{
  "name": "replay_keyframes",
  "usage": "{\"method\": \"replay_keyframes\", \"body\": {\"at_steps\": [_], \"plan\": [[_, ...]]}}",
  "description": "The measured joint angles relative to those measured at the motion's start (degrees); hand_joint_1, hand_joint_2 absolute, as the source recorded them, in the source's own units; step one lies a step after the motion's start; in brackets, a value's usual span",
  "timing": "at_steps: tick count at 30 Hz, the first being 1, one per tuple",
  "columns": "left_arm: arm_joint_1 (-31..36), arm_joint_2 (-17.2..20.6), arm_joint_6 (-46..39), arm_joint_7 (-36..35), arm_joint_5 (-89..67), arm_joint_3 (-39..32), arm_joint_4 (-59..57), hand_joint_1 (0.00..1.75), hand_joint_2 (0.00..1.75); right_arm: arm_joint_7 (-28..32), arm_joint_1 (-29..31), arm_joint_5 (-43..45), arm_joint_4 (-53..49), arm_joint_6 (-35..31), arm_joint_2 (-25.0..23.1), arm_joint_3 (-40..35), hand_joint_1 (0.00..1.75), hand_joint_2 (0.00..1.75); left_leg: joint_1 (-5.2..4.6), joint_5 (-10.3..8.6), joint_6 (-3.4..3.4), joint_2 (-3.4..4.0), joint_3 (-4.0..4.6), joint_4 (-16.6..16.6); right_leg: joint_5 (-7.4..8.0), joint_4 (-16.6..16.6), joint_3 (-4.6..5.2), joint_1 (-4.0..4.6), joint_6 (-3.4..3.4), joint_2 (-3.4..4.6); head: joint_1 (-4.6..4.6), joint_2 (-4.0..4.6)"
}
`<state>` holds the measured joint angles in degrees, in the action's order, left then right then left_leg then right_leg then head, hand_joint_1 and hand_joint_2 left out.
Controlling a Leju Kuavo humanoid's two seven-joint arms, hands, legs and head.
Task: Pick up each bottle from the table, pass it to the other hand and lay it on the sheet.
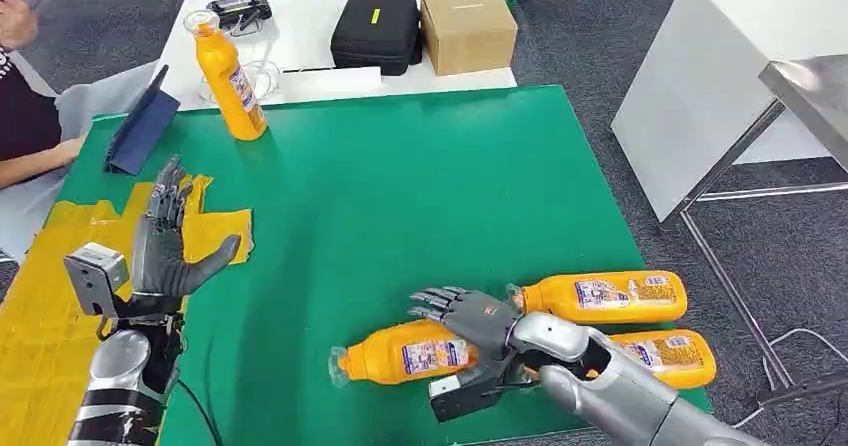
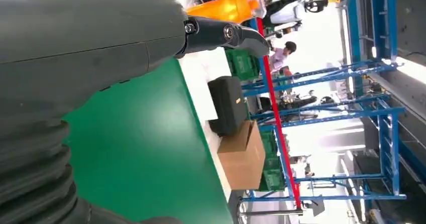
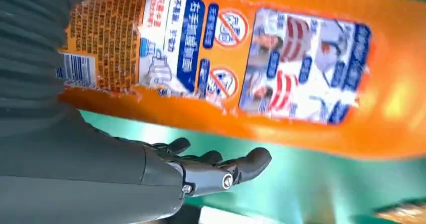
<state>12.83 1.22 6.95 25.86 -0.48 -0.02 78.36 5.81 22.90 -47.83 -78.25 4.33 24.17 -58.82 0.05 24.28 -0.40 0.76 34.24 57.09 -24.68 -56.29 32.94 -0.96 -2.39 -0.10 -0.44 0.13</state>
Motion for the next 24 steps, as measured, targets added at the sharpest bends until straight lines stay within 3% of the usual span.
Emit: {"method": "replay_keyframes", "body": {"at_steps": [7,17,18,19,20,24], "plan": [[-1.7,-0.1,0.0,-0.3,0.2,-0.1,1.1,0.00,1.75,-4.1,0.5,-5.9,2.0,-2.3,-1.0,-0.7,0.00,1.75,0.00,0.00,0.00,0.00,0.00,0.0,0.00,0.0,0.00,0.00,0.00,0.00,-0.02,0.00],[-2.5,-0.3,0.0,-0.5,0.4,-0.5,1.3,0.00,1.75,-4.4,1.9,-6.7,5.2,-1.9,-2.9,-1.0,0.00,1.75,0.00,0.00,0.00,0.01,-0.16,0.0,0.00,0.0,-0.12,0.01,0.00,0.01,0.00,0.00],[-2.5,-0.3,0.0,-0.5,0.4,-0.5,1.3,0.00,1.75,-4.4,2.0,-6.7,5.4,-1.9,-3.0,-1.0,0.14,1.75,0.00,0.00,0.00,0.01,-0.18,0.0,0.00,0.0,-0.14,0.01,0.00,0.01,0.00,0.00],[-2.5,-0.3,0.0,-0.5,0.4,-0.6,1.3,0.00,1.75,-4.4,2.1,-6.7,5.5,-1.8,-3.1,-1.0,1.40,1.75,0.00,0.00,0.00,0.01,-0.19,0.0,0.00,0.0,-0.15,0.01,0.00,0.02,0.00,0.00],[-2.5,-0.3,0.0,-0.5,0.4,-0.6,1.3,0.00,1.75,-4.4,2.2,-6.4,5.8,-1.6,-3.2,-1.0,1.75,1.75,0.00,0.00,0.00,0.01,-0.20,0.0,0.00,0.0,-0.16,0.01,0.00,0.02,0.00,0.00],[-2.5,-0.5,0.1,-0.6,0.5,-0.6,1.3,0.00,1.75,-4.4,3.0,-4.5,7.8,-0.8,-4.4,-0.7,1.75,1.75,0.00,0.00,0.00,0.01,-0.27,0.0,0.00,0.0,-0.20,0.01,0.00,0.03,0.00,0.00]]}}
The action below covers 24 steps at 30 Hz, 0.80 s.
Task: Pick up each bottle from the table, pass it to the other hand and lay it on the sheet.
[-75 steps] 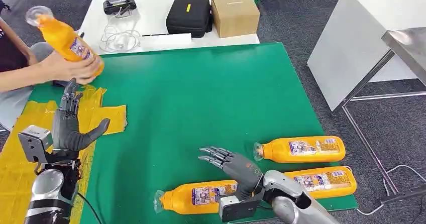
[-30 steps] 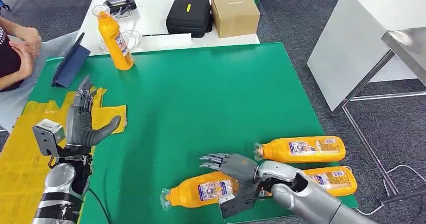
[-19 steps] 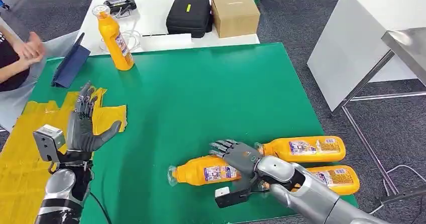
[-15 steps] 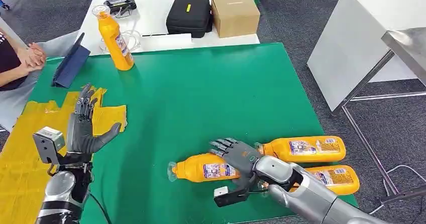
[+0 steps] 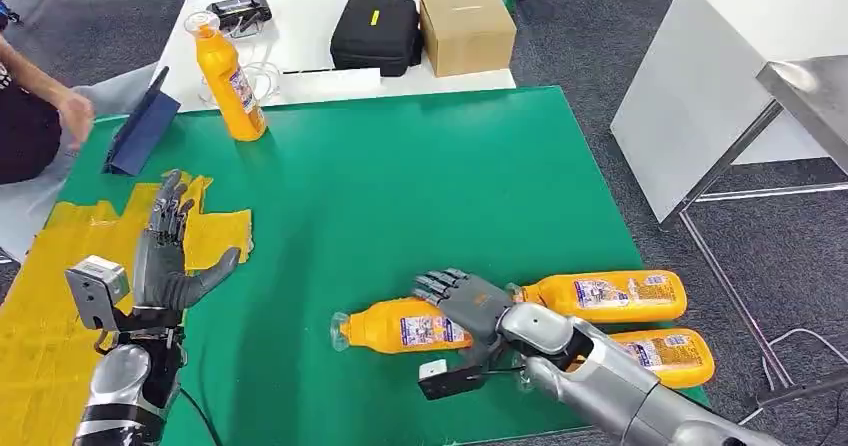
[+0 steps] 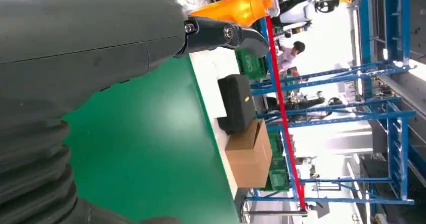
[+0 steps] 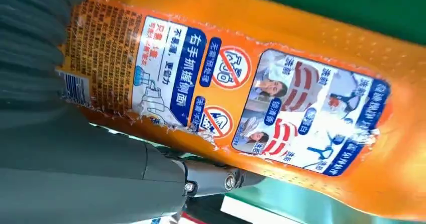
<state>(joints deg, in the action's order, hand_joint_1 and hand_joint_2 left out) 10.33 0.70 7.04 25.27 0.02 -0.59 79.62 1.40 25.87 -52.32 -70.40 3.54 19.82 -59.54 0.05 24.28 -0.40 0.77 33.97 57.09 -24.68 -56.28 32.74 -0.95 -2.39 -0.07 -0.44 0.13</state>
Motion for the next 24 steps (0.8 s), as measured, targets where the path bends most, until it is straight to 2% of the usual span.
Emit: {"method": "replay_keyframes", "body": {"at_steps": [17,24], "plan": [[0.0,-0.5,0.1,-0.2,0.3,0.0,0.0,0.00,1.75,0.3,0.8,2.4,7.2,-1.0,-5.2,3.8,1.75,1.75,0.00,0.01,0.00,0.05,-0.44,0.0,0.01,0.0,-0.36,0.00,0.01,0.04,0.00,0.00],[0.0,-0.6,0.0,-0.4,0.4,0.1,0.5,0.00,1.75,-0.1,0.3,3.6,8.3,-4.4,-7.0,5.9,1.75,1.75,0.01,0.01,0.01,0.05,-0.49,0.0,0.01,0.0,-0.44,0.01,0.01,0.04,0.00,0.00]]}}
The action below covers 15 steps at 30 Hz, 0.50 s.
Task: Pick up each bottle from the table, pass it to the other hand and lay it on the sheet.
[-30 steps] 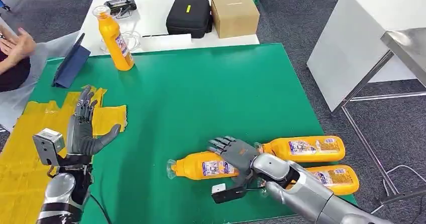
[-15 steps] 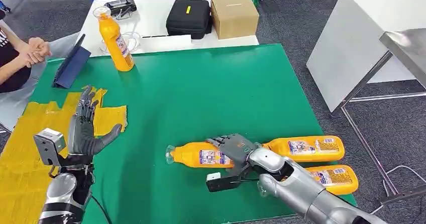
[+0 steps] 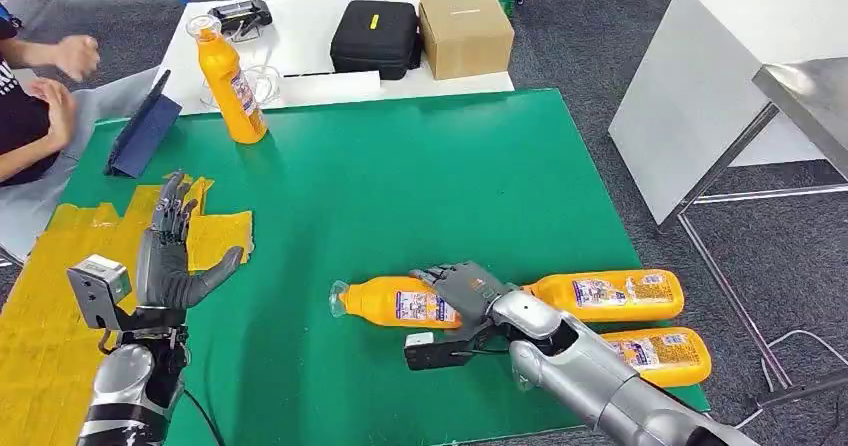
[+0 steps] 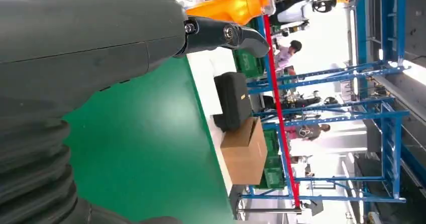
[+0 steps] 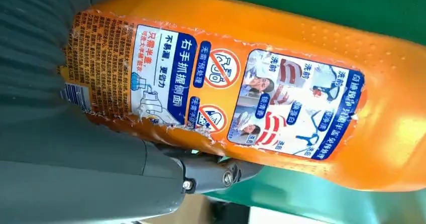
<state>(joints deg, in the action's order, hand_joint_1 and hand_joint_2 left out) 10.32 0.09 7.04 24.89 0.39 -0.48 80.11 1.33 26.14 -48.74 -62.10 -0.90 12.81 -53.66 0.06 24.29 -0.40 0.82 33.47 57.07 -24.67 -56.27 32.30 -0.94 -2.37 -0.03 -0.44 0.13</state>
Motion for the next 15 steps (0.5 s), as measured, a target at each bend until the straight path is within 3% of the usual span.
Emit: {"method": "replay_keyframes", "body": {"at_steps": [8,11,13,15], "plan": [[0.0,0.0,0.0,-0.1,0.0,0.0,0.2,0.00,1.75,-0.5,-0.4,-0.1,0.0,-0.9,-0.5,0.6,1.75,1.75,0.00,0.00,0.00,0.00,0.00,0.0,0.00,0.0,-0.01,0.00,0.00,0.00,-0.02,0.00],[-1.3,-0.2,0.2,-0.9,0.0,0.0,2.4,0.00,1.75,-1.4,-3.7,-0.5,-0.6,-6.3,-3.7,4.4,1.75,1.75,0.00,0.00,0.00,-0.01,0.07,0.0,0.00,0.0,0.05,0.00,0.00,0.00,0.00,0.00],[-3.5,-0.3,2.6,-3.8,0.3,1.0,6.1,0.00,1.75,1.6,-10.2,-0.7,-7.5,-21.1,-10.3,14.6,1.75,1.75,0.01,-0.01,0.01,-0.03,0.60,0.0,-0.01,0.0,0.55,0.02,-0.01,-0.03,0.00,0.00],[-3.6,-0.3,3.2,-4.5,0.3,1.5,6.5,0.00,1.75,3.1,-11.2,1.0,-9.0,-22.3,-11.3,16.6,1.75,1.75,0.01,-0.01,0.01,-0.04,0.63,0.0,-0.01,0.0,0.56,-0.01,-0.01,-0.03,0.00,0.00]]}}
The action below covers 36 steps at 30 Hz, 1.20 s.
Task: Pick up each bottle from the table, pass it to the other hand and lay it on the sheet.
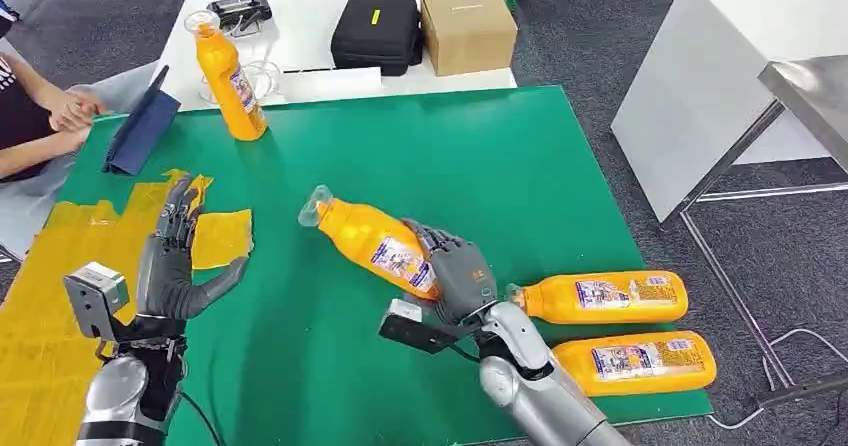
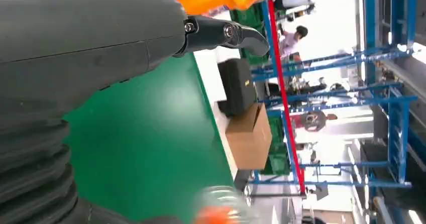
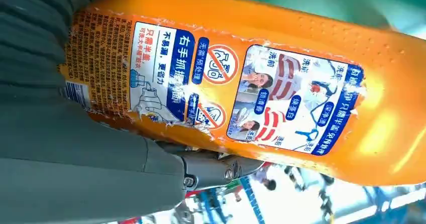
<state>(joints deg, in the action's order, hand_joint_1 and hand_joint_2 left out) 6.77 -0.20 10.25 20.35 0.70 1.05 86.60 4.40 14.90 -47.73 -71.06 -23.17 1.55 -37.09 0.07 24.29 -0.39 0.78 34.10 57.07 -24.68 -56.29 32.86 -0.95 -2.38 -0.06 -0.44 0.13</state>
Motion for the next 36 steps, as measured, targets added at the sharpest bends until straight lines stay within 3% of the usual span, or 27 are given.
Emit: {"method": "replay_keyframes", "body": {"at_steps": [4,7,12,21,27,36], "plan": [[0.6,0.7,3.6,-2.0,2.6,2.9,0.2,0.00,1.75,7.4,-1.8,6.8,-2.5,-3.8,-2.7,4.7,1.75,1.75,-0.01,0.00,0.00,0.00,0.07,0.0,0.00,0.0,0.07,-0.02,0.00,0.00,0.00,0.00],[1.8,1.3,6.5,-4.7,7.5,5.7,0.2,0.00,1.75,9.7,-1.7,9.5,-3.1,-3.6,-4.1,6.6,1.75,1.75,-0.01,0.00,-0.01,0.00,0.06,0.0,0.00,0.0,0.05,-0.02,0.00,0.01,0.00,0.00],[4.0,2.7,10.2,-7.2,15.8,10.4,-0.1,0.00,1.75,13.0,-1.4,15.0,-3.1,1.1,-6.5,7.9,1.75,1.75,-0.01,-0.01,0.00,0.00,0.06,0.0,0.01,0.0,0.07,0.00,0.00,0.02,0.00,0.00],[9.3,3.4,9.1,-7.3,17.9,16.3,-2.5,0.00,1.75,20.7,-0.4,26.1,-1.6,8.4,-10.0,7.0,1.75,1.75,0.01,-0.01,0.01,0.00,0.09,0.0,0.01,0.0,0.09,0.06,0.00,0.01,0.00,0.00],[12.2,3.4,8.6,-7.2,19.0,18.8,-4.7,0.00,1.75,24.3,0.4,27.9,-0.1,10.5,-11.7,4.6,1.75,1.75,0.01,-0.02,0.01,0.00,0.10,0.0,0.01,0.0,0.09,0.05,0.00,0.01,0.00,0.00],[13.6,3.8,8.8,-6.7,20.6,20.1,-6.4,0.00,1.75,24.9,1.6,25.8,1.7,11.5,-12.5,1.4,1.75,1.75,0.01,-0.02,0.01,0.01,0.10,0.0,0.01,0.0,0.11,0.06,0.00,0.02,-0.02,0.00]]}}
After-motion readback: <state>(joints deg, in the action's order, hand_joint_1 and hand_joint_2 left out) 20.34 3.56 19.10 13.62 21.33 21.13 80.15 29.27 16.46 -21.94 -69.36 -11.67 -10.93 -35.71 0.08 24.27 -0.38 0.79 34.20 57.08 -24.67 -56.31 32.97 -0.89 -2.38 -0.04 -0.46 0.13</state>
